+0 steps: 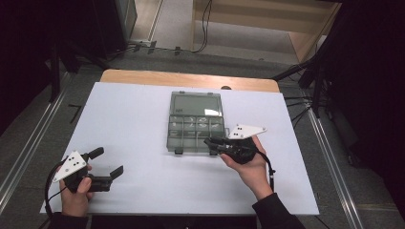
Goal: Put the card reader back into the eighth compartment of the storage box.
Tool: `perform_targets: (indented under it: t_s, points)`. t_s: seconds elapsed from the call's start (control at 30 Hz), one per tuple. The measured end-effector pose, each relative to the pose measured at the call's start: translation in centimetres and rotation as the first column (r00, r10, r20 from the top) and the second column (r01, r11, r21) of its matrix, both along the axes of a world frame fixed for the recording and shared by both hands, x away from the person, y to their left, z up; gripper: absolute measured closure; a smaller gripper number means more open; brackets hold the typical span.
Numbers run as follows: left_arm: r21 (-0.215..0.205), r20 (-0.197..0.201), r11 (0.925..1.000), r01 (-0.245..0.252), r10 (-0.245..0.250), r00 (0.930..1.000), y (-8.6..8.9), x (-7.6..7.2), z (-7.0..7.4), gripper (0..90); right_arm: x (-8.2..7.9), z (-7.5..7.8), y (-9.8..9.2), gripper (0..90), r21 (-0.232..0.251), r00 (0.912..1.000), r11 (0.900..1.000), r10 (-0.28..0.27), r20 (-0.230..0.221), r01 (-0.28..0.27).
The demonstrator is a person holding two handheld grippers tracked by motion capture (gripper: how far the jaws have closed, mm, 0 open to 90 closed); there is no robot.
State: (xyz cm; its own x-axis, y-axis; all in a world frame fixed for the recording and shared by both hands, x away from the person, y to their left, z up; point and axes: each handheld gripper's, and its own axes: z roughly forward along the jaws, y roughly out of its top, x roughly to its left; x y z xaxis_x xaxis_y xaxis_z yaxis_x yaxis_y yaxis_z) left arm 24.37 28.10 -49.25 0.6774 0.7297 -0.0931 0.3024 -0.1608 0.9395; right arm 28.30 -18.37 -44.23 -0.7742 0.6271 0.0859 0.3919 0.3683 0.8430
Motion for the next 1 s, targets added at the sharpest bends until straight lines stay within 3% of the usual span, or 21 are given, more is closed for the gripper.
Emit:
perform_targets:
  t_s: [1.0]
  points:
    - [-0.001, 0.000, 1.0000, -0.001, 0.001, 1.0000, 0.0, 0.0, 0.0, 0.0, 2.1, 1.2, -1.0, 71.6, -0.001, 0.9987, 0.999, -0.050, 0.008, 0.050]
